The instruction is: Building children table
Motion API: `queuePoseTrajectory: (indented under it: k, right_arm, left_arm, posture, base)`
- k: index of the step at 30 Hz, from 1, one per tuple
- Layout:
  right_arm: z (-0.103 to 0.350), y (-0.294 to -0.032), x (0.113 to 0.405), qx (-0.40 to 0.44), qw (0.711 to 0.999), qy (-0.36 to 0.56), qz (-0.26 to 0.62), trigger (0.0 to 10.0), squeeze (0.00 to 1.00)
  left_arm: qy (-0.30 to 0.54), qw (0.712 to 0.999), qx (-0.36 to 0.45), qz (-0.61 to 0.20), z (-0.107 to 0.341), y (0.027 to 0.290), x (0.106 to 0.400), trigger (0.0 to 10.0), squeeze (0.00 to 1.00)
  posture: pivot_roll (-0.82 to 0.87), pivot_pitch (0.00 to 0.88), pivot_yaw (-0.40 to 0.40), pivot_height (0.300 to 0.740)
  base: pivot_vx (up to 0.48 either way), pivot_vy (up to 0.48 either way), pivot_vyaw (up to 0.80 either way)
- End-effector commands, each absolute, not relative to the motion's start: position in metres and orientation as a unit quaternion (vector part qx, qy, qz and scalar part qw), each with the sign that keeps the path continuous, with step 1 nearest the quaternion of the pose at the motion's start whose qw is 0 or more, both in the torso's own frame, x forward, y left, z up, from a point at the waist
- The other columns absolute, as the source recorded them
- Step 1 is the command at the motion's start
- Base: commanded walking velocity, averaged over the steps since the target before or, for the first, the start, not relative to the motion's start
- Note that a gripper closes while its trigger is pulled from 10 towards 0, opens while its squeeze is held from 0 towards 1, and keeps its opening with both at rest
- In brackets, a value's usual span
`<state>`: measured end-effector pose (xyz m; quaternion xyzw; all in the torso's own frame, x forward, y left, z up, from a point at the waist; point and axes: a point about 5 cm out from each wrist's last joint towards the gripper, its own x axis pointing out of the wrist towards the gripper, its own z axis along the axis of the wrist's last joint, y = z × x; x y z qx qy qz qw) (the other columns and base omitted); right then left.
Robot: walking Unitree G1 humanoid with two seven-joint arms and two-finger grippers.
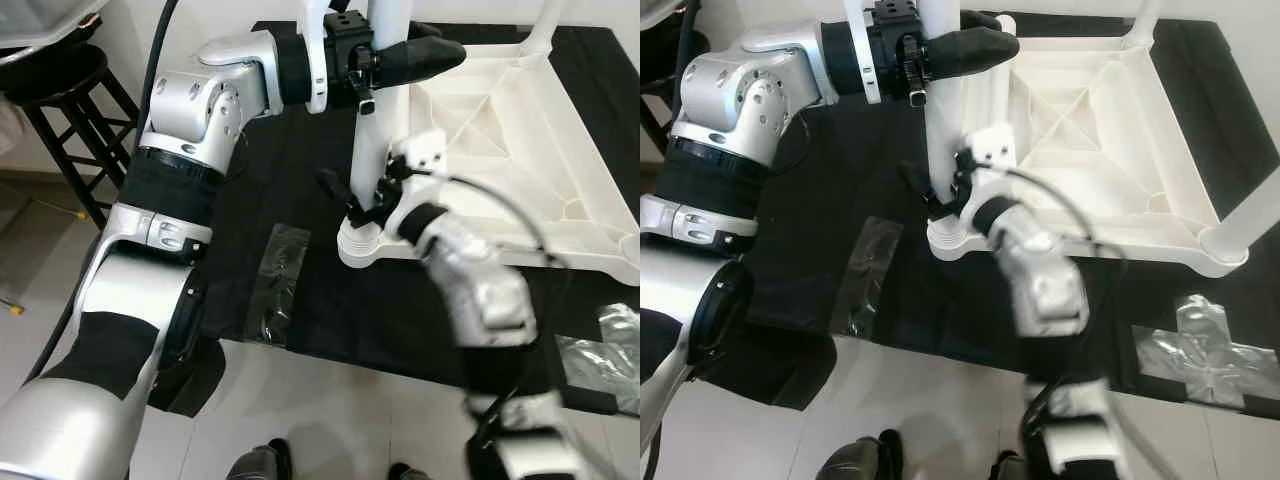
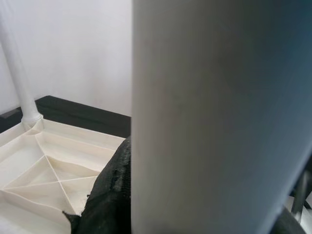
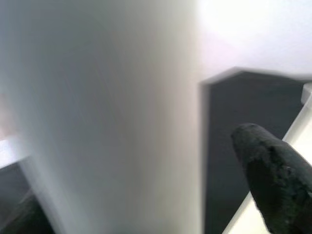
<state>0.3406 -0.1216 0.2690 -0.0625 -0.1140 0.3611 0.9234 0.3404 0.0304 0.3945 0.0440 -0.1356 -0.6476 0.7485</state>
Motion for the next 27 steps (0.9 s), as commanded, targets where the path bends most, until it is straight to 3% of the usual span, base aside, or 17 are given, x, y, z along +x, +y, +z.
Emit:
queuePoseTrajectory:
  k: [1, 2, 4, 7, 8, 21, 27]
  right_arm:
    - [0.274, -0.120, 0.338, -0.086, 0.886, -0.124, 0.438, 10.0, 0.00]
    - [0.278, -0.130, 0.340, -0.115, 0.863, -0.119, 0.478, 10.0, 0.00]
    - [0.278, -0.130, 0.340, -0.115, 0.863, -0.119, 0.478, 10.0, 0.00]
    - [0.283, -0.139, 0.344, -0.128, 0.821, -0.097, 0.548, 10.0, 0.00]
    - [0.283, -0.141, 0.348, -0.125, 0.814, -0.087, 0.561, 0.0, 0.00]
    - [0.280, -0.145, 0.359, -0.117, 0.785, -0.070, 0.604, 0.0, 0.00]
    - [0.273, -0.145, 0.361, -0.114, 0.790, -0.070, 0.599, 0.0, 0.00]
  left_arm:
    - [-0.108, 0.718, 0.041, -0.686, 0.385, 0.015, 0.334, 0.0, 0.00]
    - [-0.108, 0.717, 0.042, -0.688, 0.385, 0.015, 0.334, 0.0, 0.00]
    - [-0.108, 0.717, 0.042, -0.688, 0.385, 0.015, 0.334, 0.0, 0.00]
    - [-0.107, 0.712, 0.044, -0.692, 0.384, 0.014, 0.333, 0.0, 0.00]
    - [-0.106, 0.710, 0.046, -0.695, 0.383, 0.014, 0.333, 0.0, 0.00]
    - [-0.108, 0.706, 0.050, -0.698, 0.383, 0.016, 0.330, 0.0, 0.00]
    - [-0.112, 0.705, 0.052, -0.698, 0.382, 0.016, 0.330, 0.0, 0.00]
  posture:
    - [0.06, 0.193, 0.093, 0.740]
    - [0.06, 0.192, 0.092, 0.740]
    - [0.06, 0.192, 0.092, 0.740]
    - [0.06, 0.191, 0.095, 0.740]
    - [0.06, 0.192, 0.095, 0.740]
    - [0.07, 0.193, 0.080, 0.740]
    - [0.07, 0.192, 0.079, 0.740]
  base:
    - [0.000, 0.000, 0.00]
    - [0.000, 0.000, 0.00]
    - [0.000, 0.000, 0.00]
    - [0.000, 0.000, 0.00]
    - [0.000, 0.000, 0.00]
    - [0.000, 0.000, 0.00]
    - [0.000, 0.000, 0.00]
